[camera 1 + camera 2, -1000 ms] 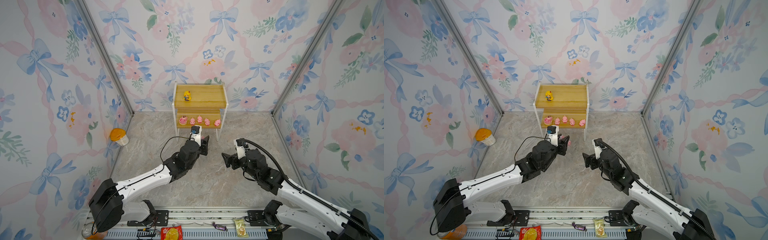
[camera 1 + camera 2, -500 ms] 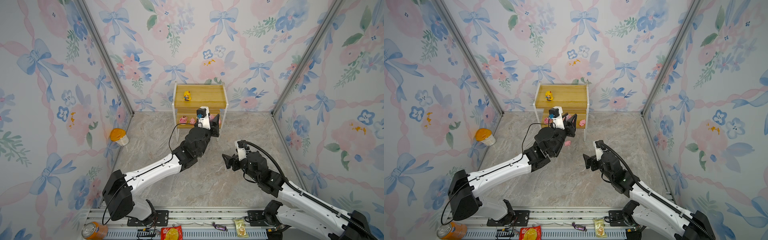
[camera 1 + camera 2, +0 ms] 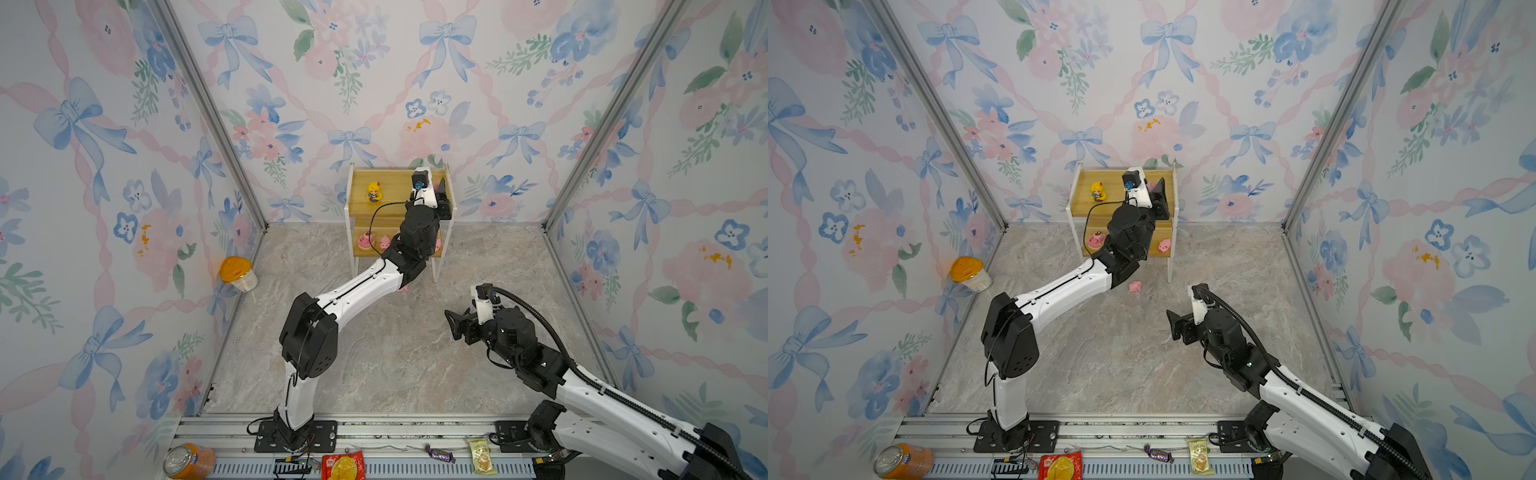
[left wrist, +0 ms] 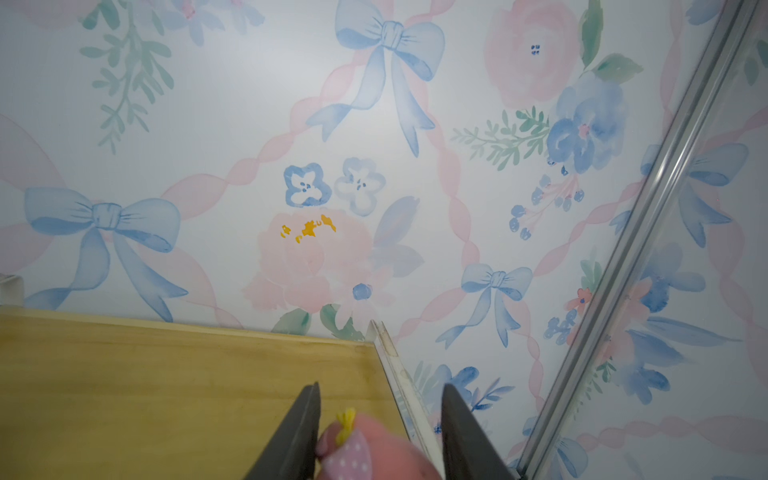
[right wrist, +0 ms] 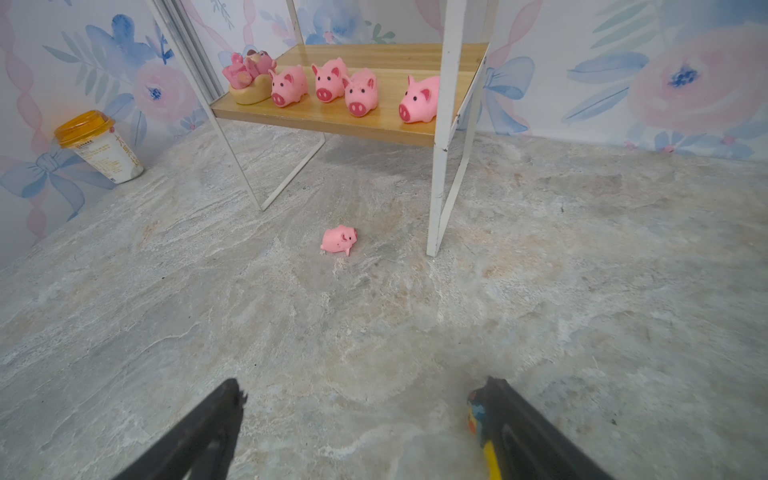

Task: Organize plastic toys on shelves
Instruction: Pick up the plastic toy from the center of the table, then place the plastic toy on the shelf.

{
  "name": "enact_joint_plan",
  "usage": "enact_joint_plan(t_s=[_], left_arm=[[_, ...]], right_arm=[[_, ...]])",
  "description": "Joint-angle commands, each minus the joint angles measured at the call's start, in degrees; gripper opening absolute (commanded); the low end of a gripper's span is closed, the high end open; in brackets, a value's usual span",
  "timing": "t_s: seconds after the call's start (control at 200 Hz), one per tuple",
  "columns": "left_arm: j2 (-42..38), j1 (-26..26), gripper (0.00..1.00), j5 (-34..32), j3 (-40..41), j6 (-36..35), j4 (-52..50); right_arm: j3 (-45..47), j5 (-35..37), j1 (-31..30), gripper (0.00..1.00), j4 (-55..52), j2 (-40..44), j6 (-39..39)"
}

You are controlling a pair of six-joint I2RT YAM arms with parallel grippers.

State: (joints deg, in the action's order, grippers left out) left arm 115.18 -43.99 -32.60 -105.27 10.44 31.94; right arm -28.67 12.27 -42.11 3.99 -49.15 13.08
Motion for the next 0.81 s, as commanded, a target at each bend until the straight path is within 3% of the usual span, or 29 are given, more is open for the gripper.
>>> enact_joint_plan(t_s=[0.0,0.26,0.8], left_arm=[[4.11,0.13,0.32,-0.01,-6.40,-2.04,3.04],[10.70,0.57,0.33,0.27,-14.34,-0.19,3.84],[8.77,1.01,0.35,-0.89,-5.50,0.38,11.25]], right_arm=[[0.98,-0.41,-0.31,0.93,2.82,1.19,0.27],[1.68,-0.41,-0.16,0.93,2.95,2.08,0.13],[2.82,-1.82,-0.08,0.93,4.48,2.48,0.53]])
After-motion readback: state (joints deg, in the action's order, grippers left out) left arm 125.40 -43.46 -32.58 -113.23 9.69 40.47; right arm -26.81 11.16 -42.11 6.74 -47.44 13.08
